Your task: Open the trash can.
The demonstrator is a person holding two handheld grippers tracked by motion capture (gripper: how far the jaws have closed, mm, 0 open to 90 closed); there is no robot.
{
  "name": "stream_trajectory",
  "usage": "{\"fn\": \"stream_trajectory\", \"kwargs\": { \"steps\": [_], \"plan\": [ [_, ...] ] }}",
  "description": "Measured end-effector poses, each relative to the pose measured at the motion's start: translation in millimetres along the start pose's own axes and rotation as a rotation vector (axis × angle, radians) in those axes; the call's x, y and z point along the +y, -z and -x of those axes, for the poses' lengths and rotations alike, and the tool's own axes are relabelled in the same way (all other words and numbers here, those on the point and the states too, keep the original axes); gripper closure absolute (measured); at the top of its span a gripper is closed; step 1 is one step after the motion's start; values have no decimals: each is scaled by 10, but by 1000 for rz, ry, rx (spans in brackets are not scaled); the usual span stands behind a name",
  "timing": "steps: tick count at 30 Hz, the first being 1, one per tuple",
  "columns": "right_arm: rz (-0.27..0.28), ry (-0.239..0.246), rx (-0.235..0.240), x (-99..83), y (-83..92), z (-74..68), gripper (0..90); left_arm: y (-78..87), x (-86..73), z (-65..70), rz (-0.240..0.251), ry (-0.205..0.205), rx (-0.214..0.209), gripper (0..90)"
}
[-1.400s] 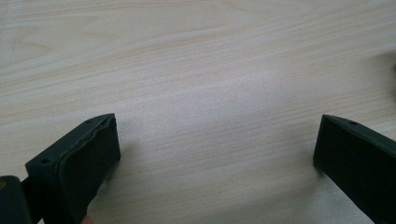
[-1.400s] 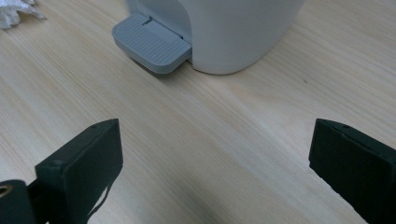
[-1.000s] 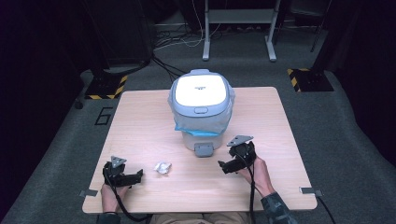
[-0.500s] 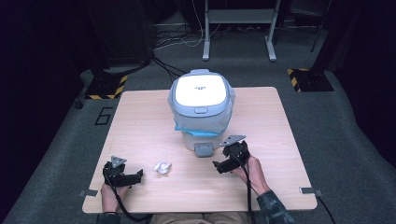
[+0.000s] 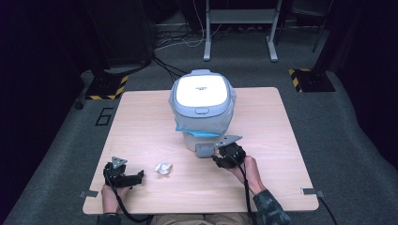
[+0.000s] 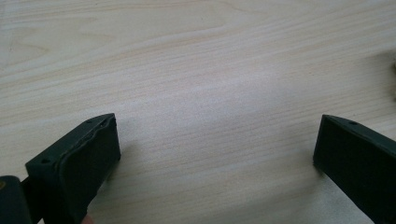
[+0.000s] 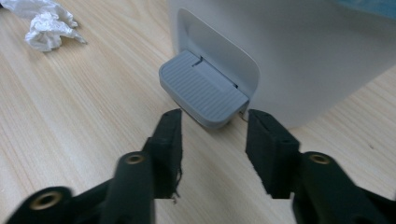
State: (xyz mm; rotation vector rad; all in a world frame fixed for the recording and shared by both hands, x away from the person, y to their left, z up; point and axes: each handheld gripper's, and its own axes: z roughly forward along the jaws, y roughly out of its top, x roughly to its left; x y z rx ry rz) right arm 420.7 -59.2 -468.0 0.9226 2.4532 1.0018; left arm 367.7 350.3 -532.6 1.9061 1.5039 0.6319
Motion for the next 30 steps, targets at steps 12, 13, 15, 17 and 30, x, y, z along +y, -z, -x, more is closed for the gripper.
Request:
{"fn": "stream_trajectory", "kwargs": {
  "steps": [12,13,15,17,30],
  "plan": [
    [59,-6,-15,18,-103,-13,900,0,0,0,1,1,0,2],
    [65,-12,-21,24,-134,-33,900,0,0,0,0,0,0,2],
    [68,-4,-20,25,-144,-32,900,0,0,0,0,0,0,2],
    [72,0,-31,33,-175,-50,900,0,0,0,0,0,0,2],
    [66,15,-68,52,-414,-142,900,0,0,0,0,0,0,2]
  ]
}}
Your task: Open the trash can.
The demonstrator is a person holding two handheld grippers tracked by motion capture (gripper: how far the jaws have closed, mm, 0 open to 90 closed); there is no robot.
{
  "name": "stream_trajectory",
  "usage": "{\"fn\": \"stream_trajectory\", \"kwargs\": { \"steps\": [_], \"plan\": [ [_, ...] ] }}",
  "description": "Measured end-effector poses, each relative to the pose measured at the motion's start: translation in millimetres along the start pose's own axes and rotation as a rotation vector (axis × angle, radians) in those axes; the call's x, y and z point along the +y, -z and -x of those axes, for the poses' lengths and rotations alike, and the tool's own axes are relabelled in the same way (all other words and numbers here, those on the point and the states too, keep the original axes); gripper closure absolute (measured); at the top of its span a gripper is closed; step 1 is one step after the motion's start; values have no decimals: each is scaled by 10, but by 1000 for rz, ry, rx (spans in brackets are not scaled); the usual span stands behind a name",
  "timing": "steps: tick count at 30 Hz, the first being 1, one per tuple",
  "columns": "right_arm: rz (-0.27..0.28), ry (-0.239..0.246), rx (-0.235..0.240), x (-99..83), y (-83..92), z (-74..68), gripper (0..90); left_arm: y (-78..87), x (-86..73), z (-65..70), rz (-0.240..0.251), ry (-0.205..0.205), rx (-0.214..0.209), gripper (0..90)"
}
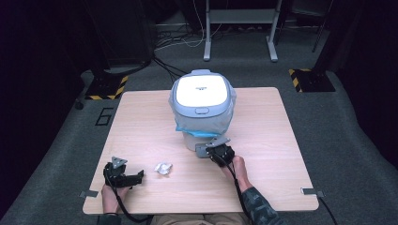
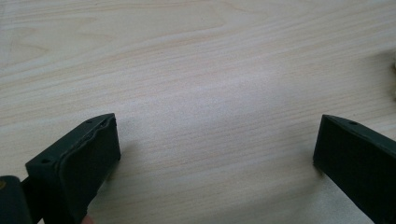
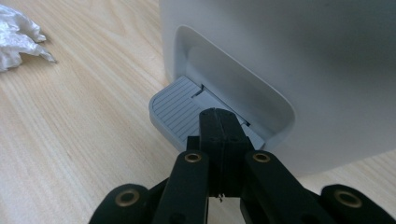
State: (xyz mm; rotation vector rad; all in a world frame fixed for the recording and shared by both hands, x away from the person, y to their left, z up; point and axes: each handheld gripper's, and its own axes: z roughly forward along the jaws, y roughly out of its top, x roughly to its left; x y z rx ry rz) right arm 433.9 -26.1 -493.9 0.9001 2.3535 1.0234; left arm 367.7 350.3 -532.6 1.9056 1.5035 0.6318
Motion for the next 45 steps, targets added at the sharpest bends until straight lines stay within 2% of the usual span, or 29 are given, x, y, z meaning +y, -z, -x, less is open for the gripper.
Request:
{"fn": "stream_trajectory", "kwargs": {
  "steps": [4,7,8,9,10,12,13,15,24,27,28,29,31,34,36,37,39,45],
  "plan": [
    [0,6,-8,1,-16,-25,900,-2,-1,0,2,1,0,2],
    [-7,39,-31,1,-24,-55,900,-2,-1,1,2,1,0,2],
    [-11,72,-63,-5,-29,-88,900,-2,-1,1,2,0,0,2],
    [-11,72,-63,-5,-29,-88,900,-2,-1,1,3,1,0,2],
    [-10,99,-84,-18,-38,-114,900,-2,-1,1,3,1,0,2],
    [-9,90,-90,-29,-43,-134,900,-3,-1,1,3,1,0,2],
    [1,104,-95,-49,-49,-147,900,-2,-1,1,3,0,0,2],
    [29,84,-86,-98,-55,-127,900,1,0,1,-2,-1,1,3],
    [17,85,-89,-175,-127,-138,900,0,-1,1,1,-3,4,3],
    [24,88,-96,-183,-148,-136,900,1,-1,-1,3,-7,4,3],
    [37,74,-88,-200,-150,-135,900,1,-1,1,1,-3,1,3],
    [50,81,-95,-203,-152,-127,900,4,0,-1,0,-6,4,6],
    [46,82,-96,-207,-165,-119,900,4,-1,0,2,-6,3,7],
    [68,58,-81,-223,-170,-94,900,3,-1,0,3,-7,4,7],
    [67,60,-89,-223,-169,-102,900,3,-1,0,3,-7,4,7],
    [62,33,-81,-234,-160,-100,900,3,-1,-1,3,-7,4,7],
    [80,41,-78,-244,-169,-73,900,3,-1,-1,3,-8,4,8],
    [82,42,-80,-247,-168,-76,900,3,-1,0,3,-7,4,8]
  ]
}}
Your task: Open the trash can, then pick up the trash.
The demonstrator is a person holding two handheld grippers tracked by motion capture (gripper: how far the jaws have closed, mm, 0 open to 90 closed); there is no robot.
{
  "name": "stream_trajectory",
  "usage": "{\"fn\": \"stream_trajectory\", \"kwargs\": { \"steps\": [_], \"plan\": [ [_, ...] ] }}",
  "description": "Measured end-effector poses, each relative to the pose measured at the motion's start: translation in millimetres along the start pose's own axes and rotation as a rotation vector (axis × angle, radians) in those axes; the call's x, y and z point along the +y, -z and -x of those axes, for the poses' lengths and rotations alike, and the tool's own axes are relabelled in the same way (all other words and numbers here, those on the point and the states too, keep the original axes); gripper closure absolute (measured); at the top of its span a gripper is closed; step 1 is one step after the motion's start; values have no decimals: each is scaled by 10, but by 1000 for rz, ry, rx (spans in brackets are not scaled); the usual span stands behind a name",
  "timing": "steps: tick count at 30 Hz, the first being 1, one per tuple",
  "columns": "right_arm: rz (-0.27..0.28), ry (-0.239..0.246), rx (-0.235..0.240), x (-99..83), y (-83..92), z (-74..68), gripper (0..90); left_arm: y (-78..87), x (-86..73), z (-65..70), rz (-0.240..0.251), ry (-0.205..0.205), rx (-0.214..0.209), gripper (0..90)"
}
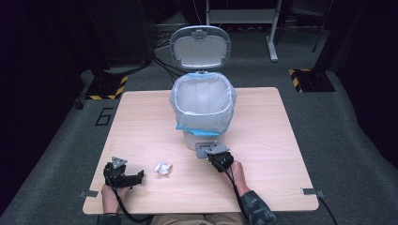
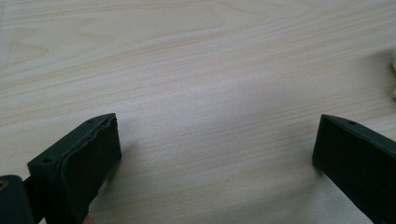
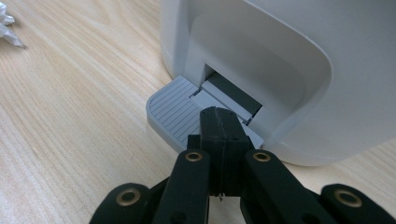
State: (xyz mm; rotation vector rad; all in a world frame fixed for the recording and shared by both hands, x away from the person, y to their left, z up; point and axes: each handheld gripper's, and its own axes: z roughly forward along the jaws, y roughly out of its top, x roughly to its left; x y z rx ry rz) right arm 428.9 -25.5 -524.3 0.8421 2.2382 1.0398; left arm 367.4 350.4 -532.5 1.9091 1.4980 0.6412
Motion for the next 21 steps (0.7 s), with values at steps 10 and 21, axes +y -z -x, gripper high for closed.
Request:
{"fn": "stream_trajectory", "kwargs": {
  "steps": [10,21],
  "plan": [
    [-6,-34,11,-7,8,-5,900,0,0,2,0,2,-2,7],
    [3,-45,22,-9,8,2,900,106,66,16,23,10,-29,5]
  ]
}}
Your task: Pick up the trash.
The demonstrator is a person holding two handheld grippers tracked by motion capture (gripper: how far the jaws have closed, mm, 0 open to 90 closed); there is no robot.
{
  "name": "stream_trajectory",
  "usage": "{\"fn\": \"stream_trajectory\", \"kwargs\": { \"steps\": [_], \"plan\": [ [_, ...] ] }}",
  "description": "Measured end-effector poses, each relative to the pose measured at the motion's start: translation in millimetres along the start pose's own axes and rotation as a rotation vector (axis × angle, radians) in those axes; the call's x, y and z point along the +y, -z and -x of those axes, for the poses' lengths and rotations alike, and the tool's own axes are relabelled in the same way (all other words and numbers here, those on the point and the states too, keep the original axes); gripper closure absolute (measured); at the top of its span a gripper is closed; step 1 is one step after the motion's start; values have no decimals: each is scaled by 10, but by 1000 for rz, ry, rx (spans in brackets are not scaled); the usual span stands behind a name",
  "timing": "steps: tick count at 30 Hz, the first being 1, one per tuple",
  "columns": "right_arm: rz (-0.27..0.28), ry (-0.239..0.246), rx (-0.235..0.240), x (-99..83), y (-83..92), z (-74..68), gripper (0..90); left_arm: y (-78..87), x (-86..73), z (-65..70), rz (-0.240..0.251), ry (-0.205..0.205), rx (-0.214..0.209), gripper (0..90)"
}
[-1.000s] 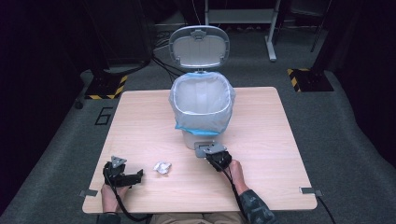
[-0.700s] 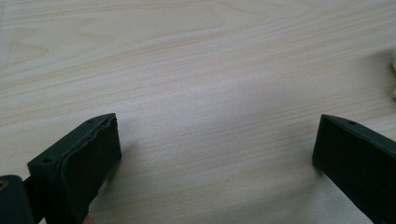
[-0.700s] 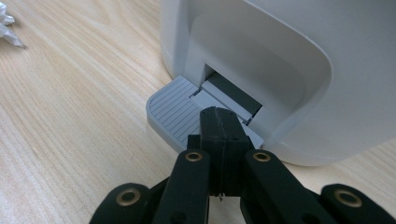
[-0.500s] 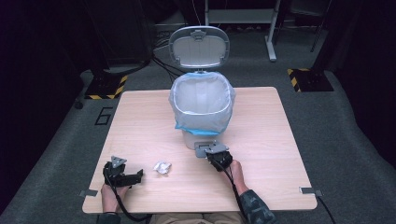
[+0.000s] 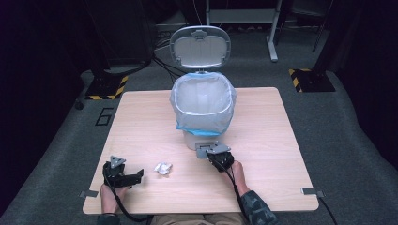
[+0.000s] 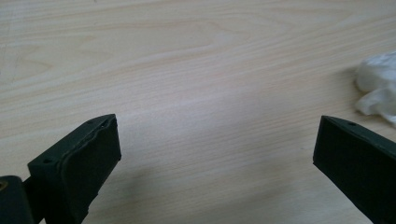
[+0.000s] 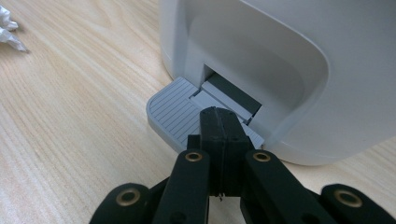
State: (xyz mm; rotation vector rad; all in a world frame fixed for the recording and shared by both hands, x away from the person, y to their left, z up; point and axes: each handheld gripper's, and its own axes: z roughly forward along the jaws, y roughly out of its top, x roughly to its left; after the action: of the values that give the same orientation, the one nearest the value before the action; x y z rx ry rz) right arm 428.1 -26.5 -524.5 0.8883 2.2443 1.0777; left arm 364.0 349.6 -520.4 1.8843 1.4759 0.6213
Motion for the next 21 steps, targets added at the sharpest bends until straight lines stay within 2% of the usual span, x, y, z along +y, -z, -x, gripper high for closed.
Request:
{"fn": "stream_trajectory", "kwargs": {
  "steps": [2,7,11,15,17,21],
  "plan": [
    [0,0,0,-1,0,-1,900,42,42,26,0,-15,-16,5],
    [1,2,4,-4,-2,25,900,121,144,105,15,-22,-62,5],
    [5,7,5,-4,-4,33,900,146,225,196,27,-51,-86,0],
    [5,8,3,-5,-2,36,900,147,285,282,35,-67,-117,0],
    [10,-12,14,-3,-4,27,900,132,306,329,32,-79,-123,0],
    [8,1,7,-5,-3,38,900,78,339,421,22,-95,-148,0]
  ]
}}
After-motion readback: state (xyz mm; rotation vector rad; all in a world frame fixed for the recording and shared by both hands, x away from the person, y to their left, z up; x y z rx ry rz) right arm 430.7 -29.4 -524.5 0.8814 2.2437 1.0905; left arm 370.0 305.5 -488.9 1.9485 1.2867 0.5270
